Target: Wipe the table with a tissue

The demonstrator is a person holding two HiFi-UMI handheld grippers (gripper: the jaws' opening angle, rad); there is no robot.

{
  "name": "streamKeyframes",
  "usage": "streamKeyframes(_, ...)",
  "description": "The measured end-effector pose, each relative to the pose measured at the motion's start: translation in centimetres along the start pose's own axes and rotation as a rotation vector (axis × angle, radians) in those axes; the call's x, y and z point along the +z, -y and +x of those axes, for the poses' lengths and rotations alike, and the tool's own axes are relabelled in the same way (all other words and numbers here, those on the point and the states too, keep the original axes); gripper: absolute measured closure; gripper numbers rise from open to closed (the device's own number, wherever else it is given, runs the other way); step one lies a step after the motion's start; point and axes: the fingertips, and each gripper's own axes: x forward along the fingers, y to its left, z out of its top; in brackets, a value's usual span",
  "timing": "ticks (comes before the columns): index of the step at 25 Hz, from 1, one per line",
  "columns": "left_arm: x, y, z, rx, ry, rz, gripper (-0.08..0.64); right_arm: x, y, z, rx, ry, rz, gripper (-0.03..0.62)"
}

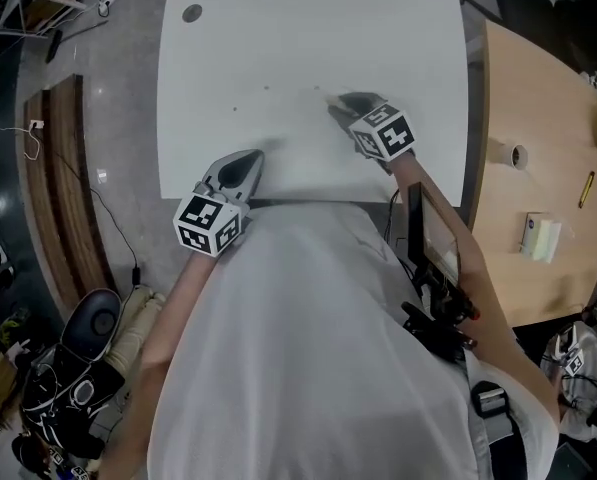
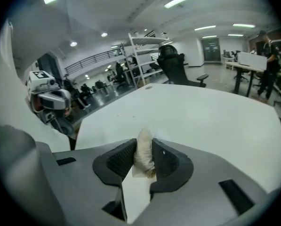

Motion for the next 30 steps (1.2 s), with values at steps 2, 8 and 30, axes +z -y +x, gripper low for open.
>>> streamKeyframes(2, 0.3, -0.2, -0.4, 0.01, 0.003, 0.003, 0.555, 0.3, 2.9, -0.3, -0.093, -0.01, 0.002, 0.488)
streamKeyframes(8, -0.4, 0.7, -1.7, 0.039, -0.008, 0.022, 0.555, 0.4, 6.1, 1.7, -0.186, -0.064, -0.025, 0.488)
streamKeyframes(30, -2.0, 0.1, -3.2, 0.085, 0.007, -0.052, 0.556, 0.5, -4.4, 7.4, -0.078, -0.118, -0.198, 0.488)
